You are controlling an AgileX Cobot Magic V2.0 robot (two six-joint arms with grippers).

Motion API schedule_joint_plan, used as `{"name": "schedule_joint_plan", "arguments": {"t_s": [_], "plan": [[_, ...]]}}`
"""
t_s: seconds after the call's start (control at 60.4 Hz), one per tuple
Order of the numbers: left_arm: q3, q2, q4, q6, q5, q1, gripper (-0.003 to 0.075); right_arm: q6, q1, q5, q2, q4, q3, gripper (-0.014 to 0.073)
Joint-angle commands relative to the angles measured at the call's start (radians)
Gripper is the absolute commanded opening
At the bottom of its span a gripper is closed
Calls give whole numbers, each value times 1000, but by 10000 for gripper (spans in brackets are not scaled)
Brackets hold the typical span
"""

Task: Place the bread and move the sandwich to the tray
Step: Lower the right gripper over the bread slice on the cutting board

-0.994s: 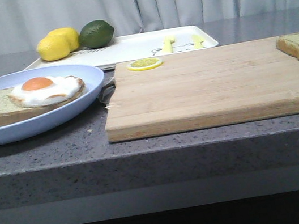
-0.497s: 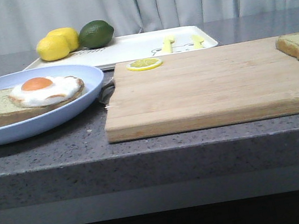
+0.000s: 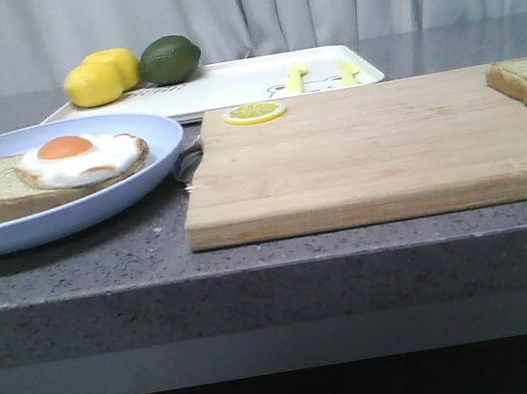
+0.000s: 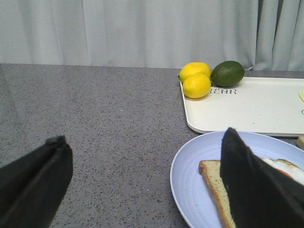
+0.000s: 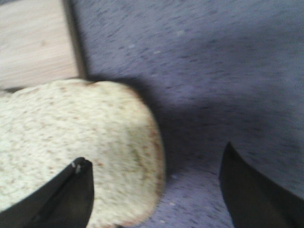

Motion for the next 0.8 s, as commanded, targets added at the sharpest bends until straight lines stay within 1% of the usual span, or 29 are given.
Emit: {"name": "schedule_joint_plan", "arguments": {"t_s": [0.0,0.149,0.265,0.364,0.48,0.547,0.646,0.779], "plan": [[-36,9,2,-7,-80,1,620,-87,-7,4,21,93,-59,489],[-36,9,2,-7,-80,1,620,-97,-26,36,81,104,-105,477],[-36,9,2,-7,-80,1,620,-122,-62,40,109,144,-137,477],[-36,9,2,-7,-80,1,620,-181,-97,71,131,242,-164,477],[-36,9,2,-7,-80,1,620,-271,-144,146,165,372,-198,477],[-36,9,2,-7,-80,1,620,-284,-174,199,188,415,-217,477],[-36,9,2,-7,-80,1,620,-289,-207,285,233,414,-260,477],[-36,9,2,-7,-77,1,620,-302,-213,331,277,415,-302,477]]}}
